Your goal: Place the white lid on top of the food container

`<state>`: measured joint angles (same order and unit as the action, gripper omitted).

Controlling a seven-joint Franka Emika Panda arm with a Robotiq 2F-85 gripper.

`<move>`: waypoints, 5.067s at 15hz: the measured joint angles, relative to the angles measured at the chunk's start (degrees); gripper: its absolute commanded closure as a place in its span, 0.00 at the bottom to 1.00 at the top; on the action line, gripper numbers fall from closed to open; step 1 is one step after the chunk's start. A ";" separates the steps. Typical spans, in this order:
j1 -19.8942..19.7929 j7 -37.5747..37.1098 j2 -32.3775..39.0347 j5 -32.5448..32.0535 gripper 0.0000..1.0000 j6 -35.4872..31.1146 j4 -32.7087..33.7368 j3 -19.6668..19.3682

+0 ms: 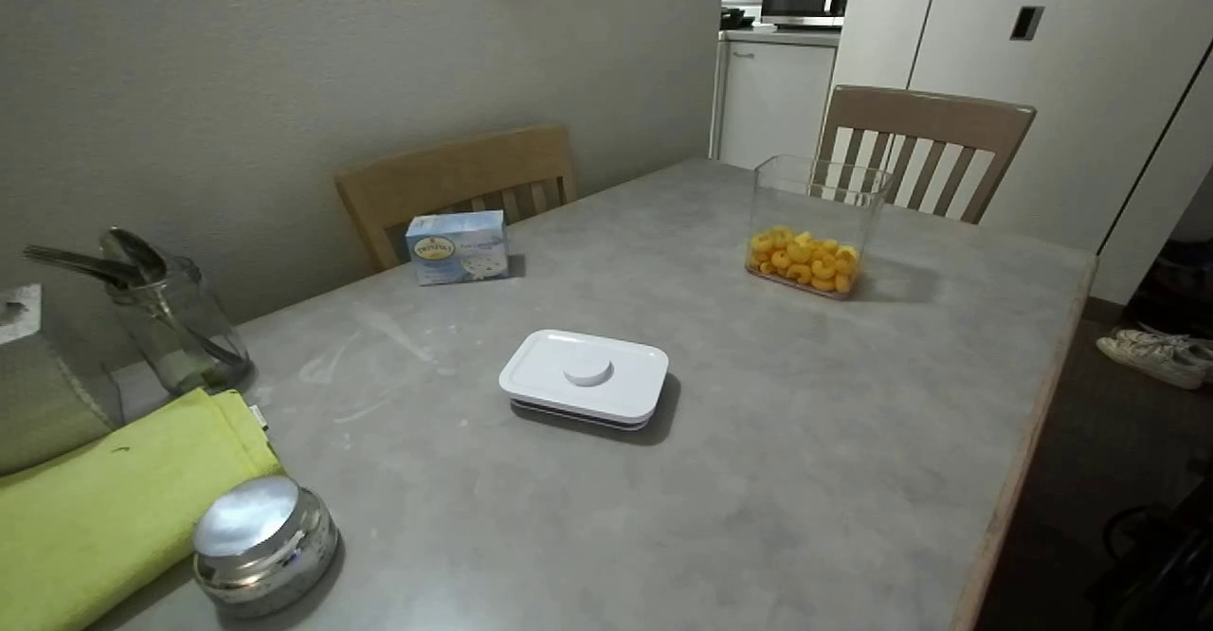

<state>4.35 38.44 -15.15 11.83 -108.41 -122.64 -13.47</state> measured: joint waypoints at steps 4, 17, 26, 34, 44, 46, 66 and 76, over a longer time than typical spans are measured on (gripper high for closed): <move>-0.23 1.69 1.97 0.85 0.00 -1.46 0.62 0.00; -0.43 10.75 11.15 1.34 0.00 -2.77 6.20 2.26; -2.36 20.30 33.75 -0.61 0.00 6.98 28.43 10.89; -3.45 18.82 33.63 -0.97 0.00 6.97 28.43 12.08; -2.18 5.99 44.17 -7.27 0.00 6.89 39.03 16.46; -1.62 3.89 47.50 -9.28 0.00 7.03 42.94 17.00; 1.10 -2.25 62.05 -10.23 0.00 7.60 54.42 22.90; 2.06 -3.90 64.42 -10.19 0.00 9.84 57.06 23.55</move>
<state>6.41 34.54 49.27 1.65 -98.57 -65.58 10.08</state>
